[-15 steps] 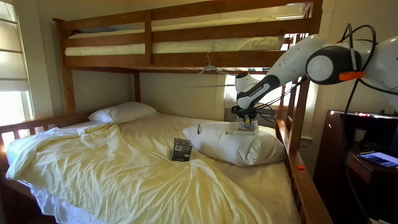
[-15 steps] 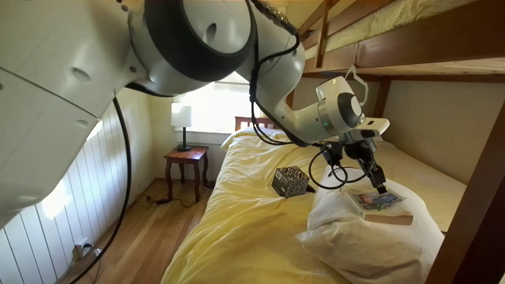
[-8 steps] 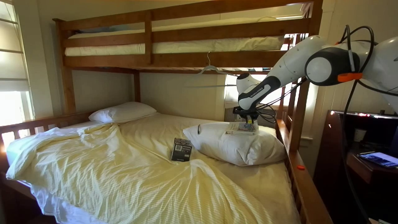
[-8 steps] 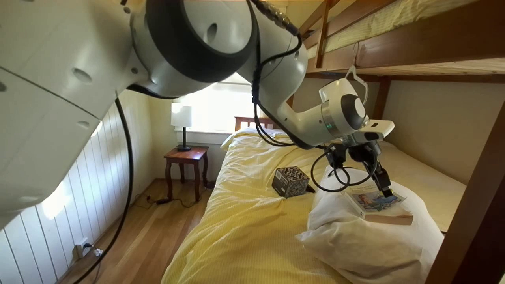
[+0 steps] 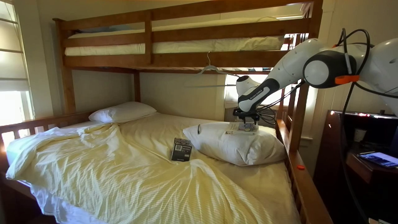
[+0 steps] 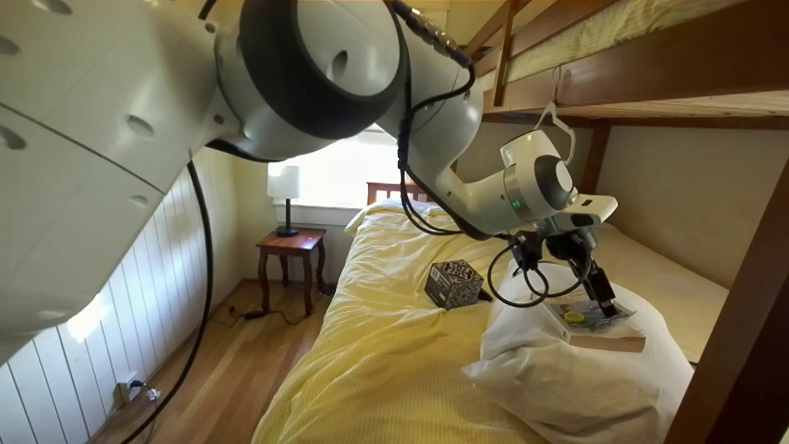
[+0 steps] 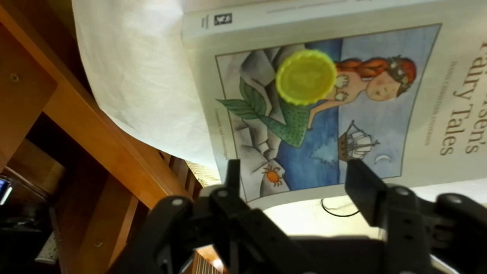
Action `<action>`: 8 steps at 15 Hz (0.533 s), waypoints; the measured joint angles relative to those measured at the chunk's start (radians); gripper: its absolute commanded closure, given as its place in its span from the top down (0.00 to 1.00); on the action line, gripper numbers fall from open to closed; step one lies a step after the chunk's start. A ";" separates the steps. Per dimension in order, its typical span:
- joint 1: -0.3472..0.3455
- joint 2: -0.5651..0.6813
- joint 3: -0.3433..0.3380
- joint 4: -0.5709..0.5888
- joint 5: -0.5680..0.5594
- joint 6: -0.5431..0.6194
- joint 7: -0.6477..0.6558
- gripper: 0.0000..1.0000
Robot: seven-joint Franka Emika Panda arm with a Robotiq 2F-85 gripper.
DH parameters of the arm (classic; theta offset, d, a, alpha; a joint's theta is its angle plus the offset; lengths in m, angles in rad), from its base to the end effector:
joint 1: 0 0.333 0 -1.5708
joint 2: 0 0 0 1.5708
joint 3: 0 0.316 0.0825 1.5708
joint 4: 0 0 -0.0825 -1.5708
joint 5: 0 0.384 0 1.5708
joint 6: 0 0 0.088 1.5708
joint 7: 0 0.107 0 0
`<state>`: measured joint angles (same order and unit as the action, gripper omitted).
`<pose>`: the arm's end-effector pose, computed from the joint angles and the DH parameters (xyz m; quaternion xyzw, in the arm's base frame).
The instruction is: Put the yellow ring and orange ring on the book
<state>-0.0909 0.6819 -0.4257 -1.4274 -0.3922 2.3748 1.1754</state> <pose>0.6811 -0.3101 0.3550 0.7517 -0.5811 0.2282 0.2126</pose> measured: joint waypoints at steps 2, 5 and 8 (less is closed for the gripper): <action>0.000 0.000 0.000 0.005 0.000 0.000 -0.002 1.00; 0.001 -0.005 0.001 0.015 0.000 0.000 -0.019 1.00; 0.000 -0.027 0.019 0.018 0.004 0.013 -0.074 1.00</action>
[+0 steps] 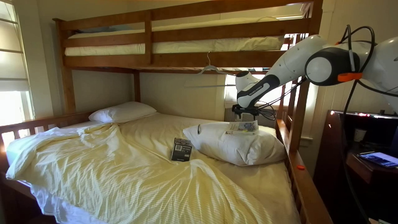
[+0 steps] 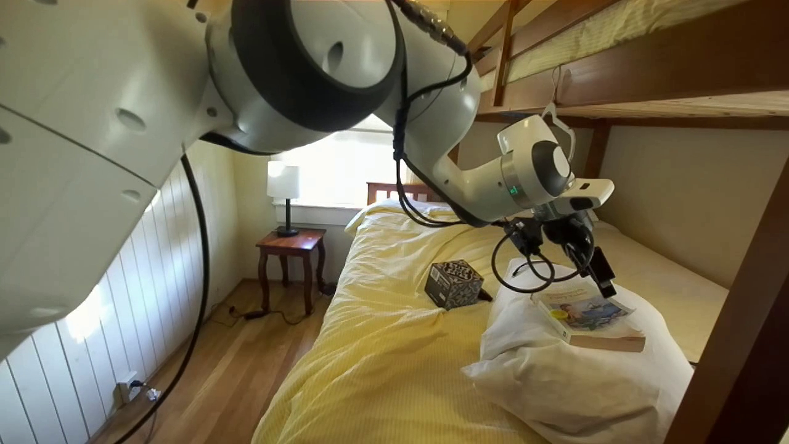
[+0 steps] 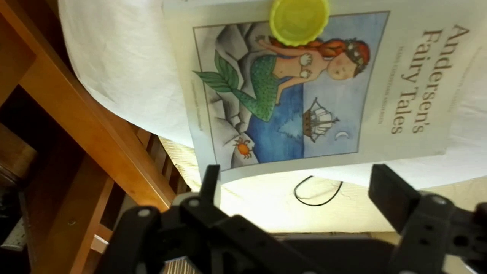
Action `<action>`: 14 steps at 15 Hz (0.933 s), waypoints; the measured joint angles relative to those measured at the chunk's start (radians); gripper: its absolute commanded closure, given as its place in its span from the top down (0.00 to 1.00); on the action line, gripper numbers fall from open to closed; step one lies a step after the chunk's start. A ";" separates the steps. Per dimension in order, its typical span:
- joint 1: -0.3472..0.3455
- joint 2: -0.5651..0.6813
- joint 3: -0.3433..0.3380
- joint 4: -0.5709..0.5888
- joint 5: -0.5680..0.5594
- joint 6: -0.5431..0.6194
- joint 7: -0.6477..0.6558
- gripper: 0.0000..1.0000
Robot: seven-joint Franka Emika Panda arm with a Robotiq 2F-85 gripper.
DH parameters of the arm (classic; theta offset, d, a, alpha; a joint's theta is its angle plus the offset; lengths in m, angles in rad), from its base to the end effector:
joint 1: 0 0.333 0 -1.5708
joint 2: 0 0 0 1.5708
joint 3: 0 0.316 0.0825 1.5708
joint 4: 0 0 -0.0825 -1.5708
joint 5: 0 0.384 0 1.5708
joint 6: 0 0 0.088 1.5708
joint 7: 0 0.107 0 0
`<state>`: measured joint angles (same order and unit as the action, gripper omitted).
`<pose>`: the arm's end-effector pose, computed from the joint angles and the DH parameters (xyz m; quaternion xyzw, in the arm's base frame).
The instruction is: Put the yellow ring and orange ring on the book
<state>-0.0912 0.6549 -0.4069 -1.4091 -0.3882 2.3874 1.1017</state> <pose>0.6895 -0.2991 0.3813 0.7731 -0.5499 0.2437 0.2015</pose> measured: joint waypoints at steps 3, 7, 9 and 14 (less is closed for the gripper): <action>-0.021 -0.027 0.055 -0.004 0.058 0.042 -0.098 1.00; -0.031 -0.090 0.152 -0.052 0.159 0.030 -0.283 1.00; -0.017 -0.133 0.186 -0.099 0.184 0.003 -0.341 1.00; 0.059 -0.285 0.178 -0.287 0.143 -0.144 -0.361 1.00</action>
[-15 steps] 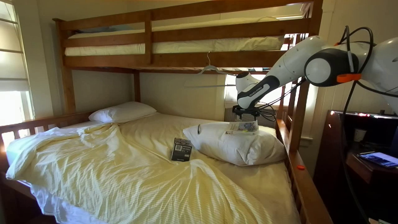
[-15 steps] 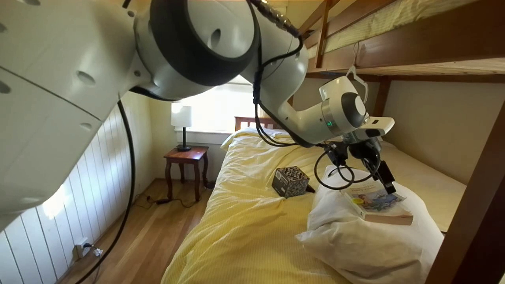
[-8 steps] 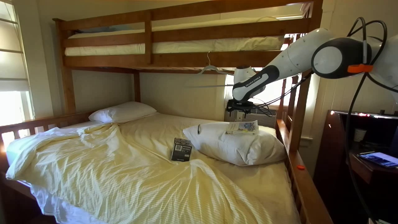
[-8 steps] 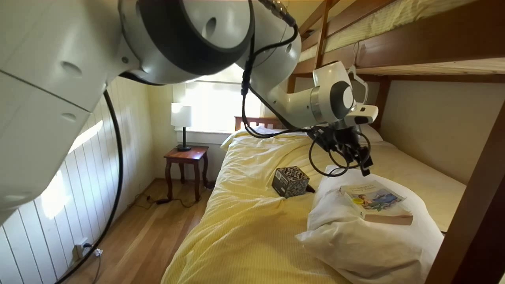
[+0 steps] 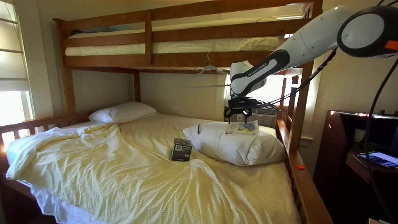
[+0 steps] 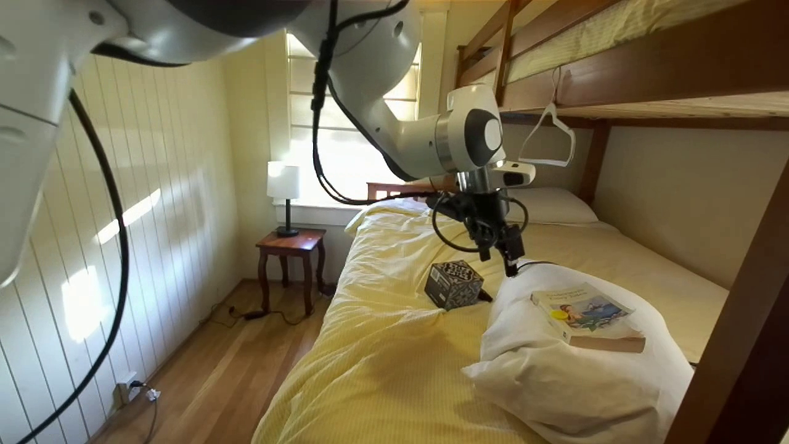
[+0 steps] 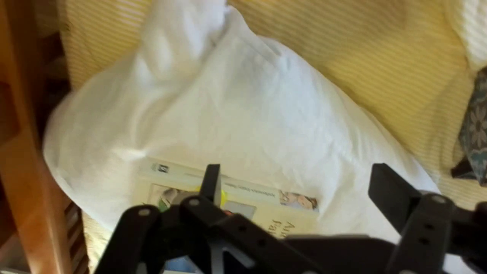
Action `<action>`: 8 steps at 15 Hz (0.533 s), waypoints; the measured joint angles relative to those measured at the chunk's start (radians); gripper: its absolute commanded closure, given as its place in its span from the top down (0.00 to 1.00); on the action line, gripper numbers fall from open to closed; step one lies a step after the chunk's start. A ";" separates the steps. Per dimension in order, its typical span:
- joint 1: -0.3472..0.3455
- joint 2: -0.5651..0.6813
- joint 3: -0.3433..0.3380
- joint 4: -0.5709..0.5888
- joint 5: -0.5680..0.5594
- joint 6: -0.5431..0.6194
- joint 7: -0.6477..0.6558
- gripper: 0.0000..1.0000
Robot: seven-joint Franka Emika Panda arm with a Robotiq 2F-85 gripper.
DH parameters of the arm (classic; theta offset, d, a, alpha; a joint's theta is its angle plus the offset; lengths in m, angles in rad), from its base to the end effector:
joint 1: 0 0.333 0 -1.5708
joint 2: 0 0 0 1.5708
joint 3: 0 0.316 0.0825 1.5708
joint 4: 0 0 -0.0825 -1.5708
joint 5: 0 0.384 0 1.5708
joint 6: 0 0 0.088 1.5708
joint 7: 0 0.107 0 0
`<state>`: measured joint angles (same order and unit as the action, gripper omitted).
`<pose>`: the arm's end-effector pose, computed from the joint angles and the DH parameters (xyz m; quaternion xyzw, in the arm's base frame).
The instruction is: Put the yellow ring and orange ring on the book
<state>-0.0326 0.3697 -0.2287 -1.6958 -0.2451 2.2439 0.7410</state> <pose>0.6530 -0.1653 0.4055 0.8992 -0.4036 0.1221 0.1163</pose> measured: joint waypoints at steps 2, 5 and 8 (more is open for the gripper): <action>0.027 -0.082 -0.020 -0.101 -0.067 -0.089 0.067 1.00; 0.023 -0.198 -0.031 -0.263 -0.117 -0.190 0.205 1.00; -0.025 -0.294 -0.037 -0.432 -0.111 -0.203 0.312 1.00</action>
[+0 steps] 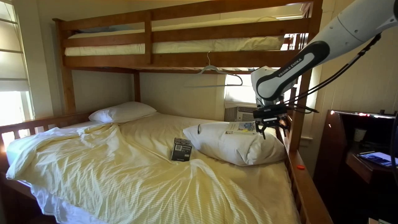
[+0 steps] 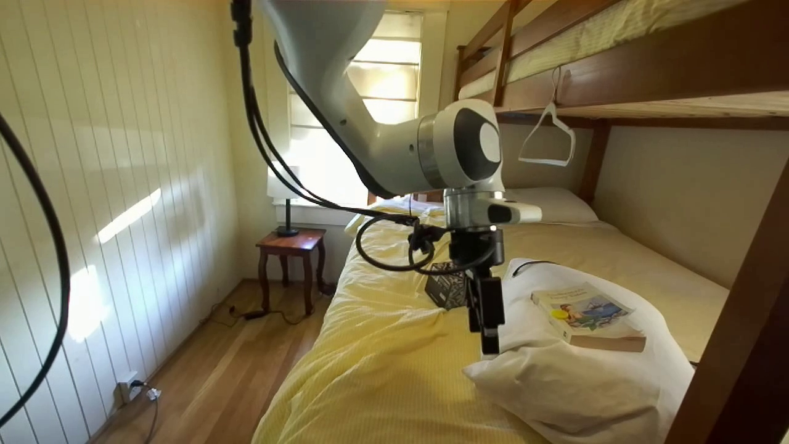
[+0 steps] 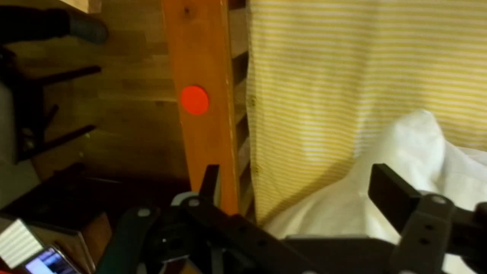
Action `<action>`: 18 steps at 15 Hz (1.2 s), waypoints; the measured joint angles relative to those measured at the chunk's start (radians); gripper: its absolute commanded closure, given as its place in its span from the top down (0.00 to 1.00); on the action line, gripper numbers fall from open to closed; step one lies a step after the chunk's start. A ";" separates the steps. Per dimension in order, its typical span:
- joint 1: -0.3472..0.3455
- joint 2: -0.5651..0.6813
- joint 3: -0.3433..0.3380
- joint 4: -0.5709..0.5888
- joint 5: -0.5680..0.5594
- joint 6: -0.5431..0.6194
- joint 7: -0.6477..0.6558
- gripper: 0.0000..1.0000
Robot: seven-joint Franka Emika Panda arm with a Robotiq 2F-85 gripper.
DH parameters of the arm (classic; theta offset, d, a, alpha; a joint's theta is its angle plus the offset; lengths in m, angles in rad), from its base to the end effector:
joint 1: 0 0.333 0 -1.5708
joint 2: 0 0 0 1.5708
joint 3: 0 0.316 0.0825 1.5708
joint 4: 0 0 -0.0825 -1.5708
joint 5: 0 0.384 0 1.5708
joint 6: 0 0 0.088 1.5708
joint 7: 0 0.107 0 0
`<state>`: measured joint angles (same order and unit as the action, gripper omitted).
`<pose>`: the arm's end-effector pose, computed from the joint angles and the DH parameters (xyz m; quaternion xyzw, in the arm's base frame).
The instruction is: Put the yellow ring and orange ring on the book
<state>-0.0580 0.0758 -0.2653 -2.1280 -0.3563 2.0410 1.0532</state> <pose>0.5025 -0.1877 0.3660 0.8151 -0.5509 -0.0170 0.1786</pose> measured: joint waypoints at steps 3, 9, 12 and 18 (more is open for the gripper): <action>-0.045 -0.053 -0.006 -0.100 0.000 0.039 0.019 1.00; -0.051 -0.069 0.020 -0.119 -0.056 0.135 -0.014 1.00; -0.069 -0.097 0.022 -0.199 -0.094 0.307 -0.042 1.00; -0.141 -0.227 0.041 -0.433 -0.185 0.557 0.036 1.00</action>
<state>-0.1985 -0.1513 -0.2243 -2.5606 -0.5415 2.5984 1.0894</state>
